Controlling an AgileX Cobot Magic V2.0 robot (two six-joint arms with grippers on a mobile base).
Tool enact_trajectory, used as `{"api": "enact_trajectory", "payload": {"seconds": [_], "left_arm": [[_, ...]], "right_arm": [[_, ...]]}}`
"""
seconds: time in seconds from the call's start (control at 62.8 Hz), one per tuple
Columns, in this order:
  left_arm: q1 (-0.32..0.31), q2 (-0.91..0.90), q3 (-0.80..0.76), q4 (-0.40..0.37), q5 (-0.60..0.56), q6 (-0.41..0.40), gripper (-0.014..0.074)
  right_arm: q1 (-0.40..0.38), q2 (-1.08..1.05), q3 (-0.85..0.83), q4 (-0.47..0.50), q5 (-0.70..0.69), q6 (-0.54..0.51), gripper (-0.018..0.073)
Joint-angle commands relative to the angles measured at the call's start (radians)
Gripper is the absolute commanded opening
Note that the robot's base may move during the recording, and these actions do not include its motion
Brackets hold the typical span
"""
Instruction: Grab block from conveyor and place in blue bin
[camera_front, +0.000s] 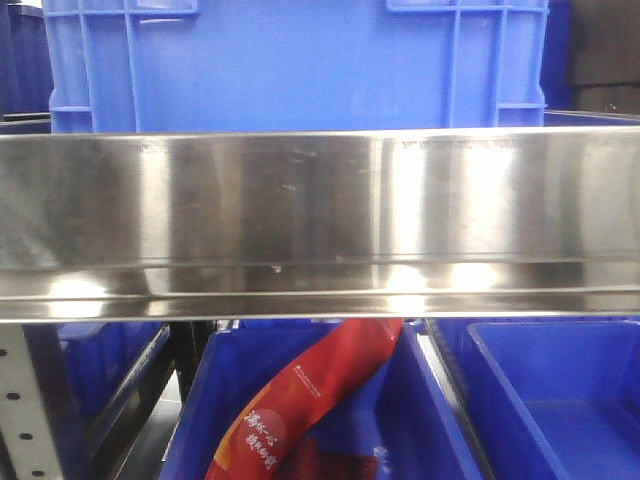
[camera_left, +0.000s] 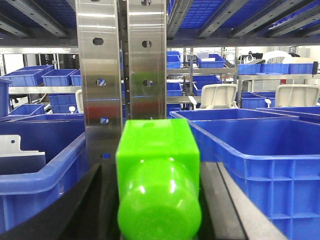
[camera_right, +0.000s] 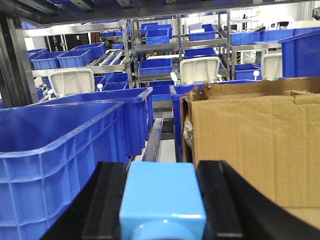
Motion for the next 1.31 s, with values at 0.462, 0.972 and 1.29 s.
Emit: {"api": "enact_trajectory", "payload": {"seconds": [0.462,0.972,1.29], "left_arm": [[-0.006,-0.004,-0.002,-0.001,-0.056,-0.006,-0.0111],[-0.006,0.131,-0.128,-0.175,0.039,0.001,-0.0111],[-0.028,0.544,-0.468,-0.47,0.273,0.387,-0.0111]], "right_arm": [[0.002,-0.003,-0.002,-0.003,-0.05,-0.004,-0.0154],[0.002,0.043,-0.172,-0.003,0.035,-0.109,-0.0154],[0.005,0.321,-0.444,0.063,0.164,-0.16,-0.0154]]}}
